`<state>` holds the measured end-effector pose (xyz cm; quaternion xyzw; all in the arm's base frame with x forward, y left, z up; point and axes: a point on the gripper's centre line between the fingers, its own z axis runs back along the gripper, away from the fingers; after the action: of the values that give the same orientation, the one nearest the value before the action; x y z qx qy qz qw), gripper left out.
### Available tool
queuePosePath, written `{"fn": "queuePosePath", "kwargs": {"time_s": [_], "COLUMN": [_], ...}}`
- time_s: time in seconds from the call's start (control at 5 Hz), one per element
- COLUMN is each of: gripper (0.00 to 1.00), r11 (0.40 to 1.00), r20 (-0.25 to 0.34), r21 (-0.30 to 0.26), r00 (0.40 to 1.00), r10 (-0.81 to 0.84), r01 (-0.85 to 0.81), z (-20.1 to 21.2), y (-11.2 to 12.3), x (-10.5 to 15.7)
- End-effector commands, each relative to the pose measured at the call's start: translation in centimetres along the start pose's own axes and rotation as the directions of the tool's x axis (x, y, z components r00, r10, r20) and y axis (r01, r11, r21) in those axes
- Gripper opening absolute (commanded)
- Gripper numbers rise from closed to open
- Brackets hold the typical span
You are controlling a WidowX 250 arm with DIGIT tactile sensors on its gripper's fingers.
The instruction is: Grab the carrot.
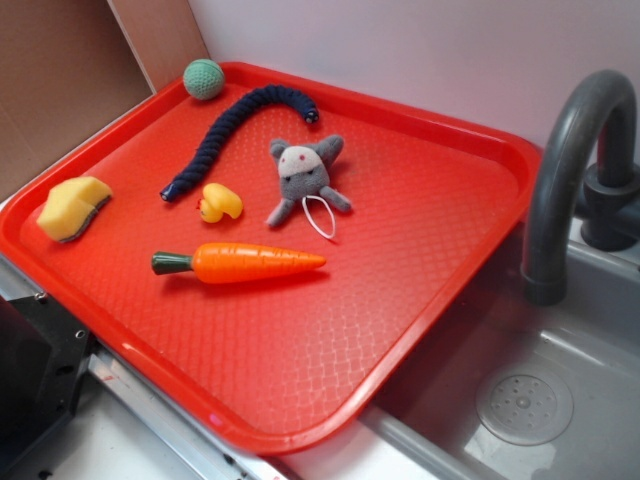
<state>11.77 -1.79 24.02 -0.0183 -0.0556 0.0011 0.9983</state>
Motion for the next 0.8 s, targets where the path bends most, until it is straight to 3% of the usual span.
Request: {"fn": "queuePosePath", "kwargs": {"time_s": [0.0, 0.2, 0.4, 0.6], "gripper": [1.00, 1.00, 1.00, 1.00], "r11": [0.922, 0.818, 0.745, 0.707], "r20": [0.117, 0.173, 0.066, 0.026], "r21": [-0.026, -0.008, -0.019, -0.034], "r00": [0.918, 0.806, 0.744, 0.708], "r10": [-0.380, -0.566, -0.665, -0.706], "r01": [0.385, 0.575, 0.667, 0.706], "z": [-2.5, -3.8, -6.5, -8.6], "y": [0.3, -0.9, -3.7, -5.1], "x": [2.3, 3.9, 5.1, 5.4]}}
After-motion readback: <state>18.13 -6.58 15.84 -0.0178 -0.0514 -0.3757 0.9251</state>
